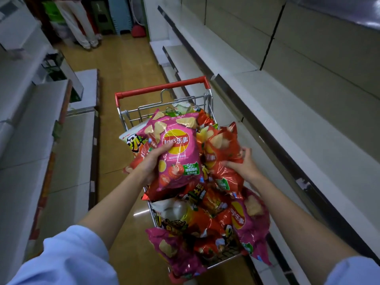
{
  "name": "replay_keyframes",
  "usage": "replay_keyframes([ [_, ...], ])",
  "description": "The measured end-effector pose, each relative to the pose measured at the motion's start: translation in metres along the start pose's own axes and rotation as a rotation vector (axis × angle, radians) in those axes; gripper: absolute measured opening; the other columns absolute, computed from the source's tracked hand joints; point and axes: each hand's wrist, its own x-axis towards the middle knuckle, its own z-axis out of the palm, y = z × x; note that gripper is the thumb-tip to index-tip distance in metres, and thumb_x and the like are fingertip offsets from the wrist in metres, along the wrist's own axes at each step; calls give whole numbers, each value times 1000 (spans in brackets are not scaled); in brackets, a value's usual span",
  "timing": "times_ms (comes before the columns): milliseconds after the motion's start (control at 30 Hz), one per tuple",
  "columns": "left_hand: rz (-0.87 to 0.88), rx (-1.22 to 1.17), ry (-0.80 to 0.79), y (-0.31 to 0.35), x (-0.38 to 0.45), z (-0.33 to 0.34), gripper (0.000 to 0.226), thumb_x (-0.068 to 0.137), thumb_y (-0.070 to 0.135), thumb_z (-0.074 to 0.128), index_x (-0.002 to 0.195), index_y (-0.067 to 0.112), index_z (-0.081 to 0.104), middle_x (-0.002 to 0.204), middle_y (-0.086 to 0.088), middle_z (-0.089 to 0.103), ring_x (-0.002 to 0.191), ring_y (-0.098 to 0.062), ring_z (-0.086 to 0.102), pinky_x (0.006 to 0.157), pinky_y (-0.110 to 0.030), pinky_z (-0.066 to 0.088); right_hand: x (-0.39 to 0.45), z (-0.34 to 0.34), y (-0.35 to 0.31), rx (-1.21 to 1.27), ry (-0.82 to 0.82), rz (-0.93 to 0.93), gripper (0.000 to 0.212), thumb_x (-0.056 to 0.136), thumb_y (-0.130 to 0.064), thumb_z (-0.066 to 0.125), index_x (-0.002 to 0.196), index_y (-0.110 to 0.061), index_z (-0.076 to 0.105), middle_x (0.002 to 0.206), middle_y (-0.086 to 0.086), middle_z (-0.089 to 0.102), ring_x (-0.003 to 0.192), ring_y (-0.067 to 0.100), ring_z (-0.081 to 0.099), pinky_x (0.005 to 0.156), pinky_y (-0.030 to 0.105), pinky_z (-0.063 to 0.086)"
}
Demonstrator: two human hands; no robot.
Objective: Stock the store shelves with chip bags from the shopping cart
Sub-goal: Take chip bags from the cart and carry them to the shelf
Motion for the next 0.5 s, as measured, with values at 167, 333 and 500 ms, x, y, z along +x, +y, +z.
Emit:
replay_keyframes([
  [167,-27,25,-85,3,8,51,86,30,46,93,103,15,61,79,-4,75,68,-18,73,57,-30,58,-20,-46,2,486,-124,100,116,35,-35,97,135,-21,41,124,12,64,100,28,69,77,40,58],
  [333,-106,17,-201,6,13,100,52,65,47,76,101,15,59,74,-5,74,64,-18,72,56,-31,59,-54,-80,3,666,-147,77,111,24,-34,98,125,-19,54,114,13,70,95,27,71,74,40,59],
  [500,-118,155,-423,-1,7,167,103,15,52,94,105,14,61,83,-8,75,71,-21,73,61,-32,59,-101,-125,8,585,-35,63,106,31,-46,95,126,-19,55,116,9,70,103,26,68,87,42,55],
])
